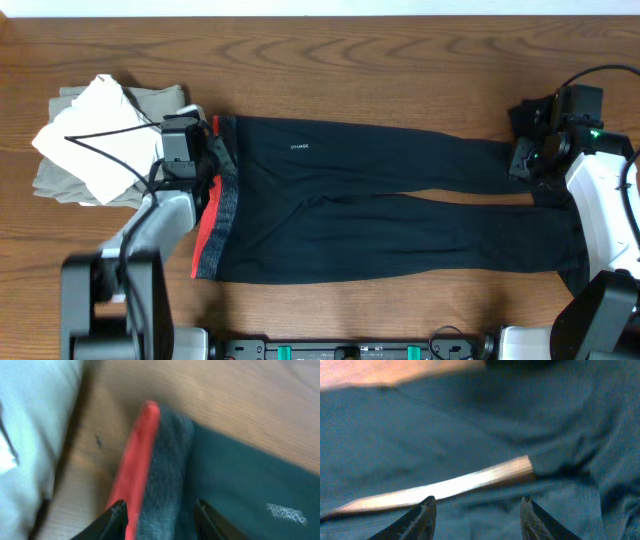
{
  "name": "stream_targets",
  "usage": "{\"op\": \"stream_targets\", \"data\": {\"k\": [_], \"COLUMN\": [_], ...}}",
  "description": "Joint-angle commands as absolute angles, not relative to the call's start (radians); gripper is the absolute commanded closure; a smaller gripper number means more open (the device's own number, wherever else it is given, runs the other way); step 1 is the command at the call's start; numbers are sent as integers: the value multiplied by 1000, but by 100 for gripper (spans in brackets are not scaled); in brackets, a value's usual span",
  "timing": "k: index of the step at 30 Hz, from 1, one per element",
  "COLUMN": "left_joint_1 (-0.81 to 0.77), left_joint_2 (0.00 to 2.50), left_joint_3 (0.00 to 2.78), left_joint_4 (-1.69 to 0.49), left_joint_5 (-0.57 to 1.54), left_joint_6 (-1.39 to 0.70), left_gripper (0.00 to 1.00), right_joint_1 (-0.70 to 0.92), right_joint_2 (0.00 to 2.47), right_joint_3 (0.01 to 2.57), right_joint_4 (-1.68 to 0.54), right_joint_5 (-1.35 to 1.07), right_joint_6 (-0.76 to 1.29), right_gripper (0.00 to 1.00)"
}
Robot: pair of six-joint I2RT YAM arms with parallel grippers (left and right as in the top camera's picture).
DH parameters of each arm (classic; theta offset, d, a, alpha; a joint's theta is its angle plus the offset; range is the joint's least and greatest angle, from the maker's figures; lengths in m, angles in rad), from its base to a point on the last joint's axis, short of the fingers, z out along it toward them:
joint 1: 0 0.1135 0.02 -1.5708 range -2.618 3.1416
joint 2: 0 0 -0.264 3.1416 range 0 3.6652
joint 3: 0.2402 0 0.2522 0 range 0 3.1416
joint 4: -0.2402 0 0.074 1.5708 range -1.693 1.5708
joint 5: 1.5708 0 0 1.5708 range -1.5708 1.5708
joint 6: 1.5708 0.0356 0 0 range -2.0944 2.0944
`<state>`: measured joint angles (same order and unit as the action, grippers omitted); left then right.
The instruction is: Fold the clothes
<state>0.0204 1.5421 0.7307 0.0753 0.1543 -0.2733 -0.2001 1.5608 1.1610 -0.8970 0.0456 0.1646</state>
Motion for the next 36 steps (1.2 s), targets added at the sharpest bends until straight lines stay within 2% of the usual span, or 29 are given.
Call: {"op": "stream_targets", "data": {"k": [1, 7, 14, 24, 36], "left_joint_1": [14, 14, 14, 14, 15], "left_joint_2": [1382, 1083, 919, 907, 907], "left_joint_3": [743, 743, 736, 634, 517], "left_joint_4": [-56, -478, -823, -912, -926], "left_joint_5": [254, 254, 255, 283, 194], "left_joint_6": [-271, -271, -314, -492, -663], "left_gripper": [54, 48, 47, 45, 46], "right_joint_1": [-218, -233, -233, -233, -233], "right_joint_2": [1567, 1518, 1362, 1079, 1052], "right_joint_3": [1163, 1163, 1079, 735, 632], "right_joint_4": [-942, -1063, -1099, -971, -930], "right_joint_5": [109, 131, 131, 82, 82], "right_joint_6": [239, 326, 403, 480, 500], "right_gripper": [47, 48, 47, 44, 43]}}
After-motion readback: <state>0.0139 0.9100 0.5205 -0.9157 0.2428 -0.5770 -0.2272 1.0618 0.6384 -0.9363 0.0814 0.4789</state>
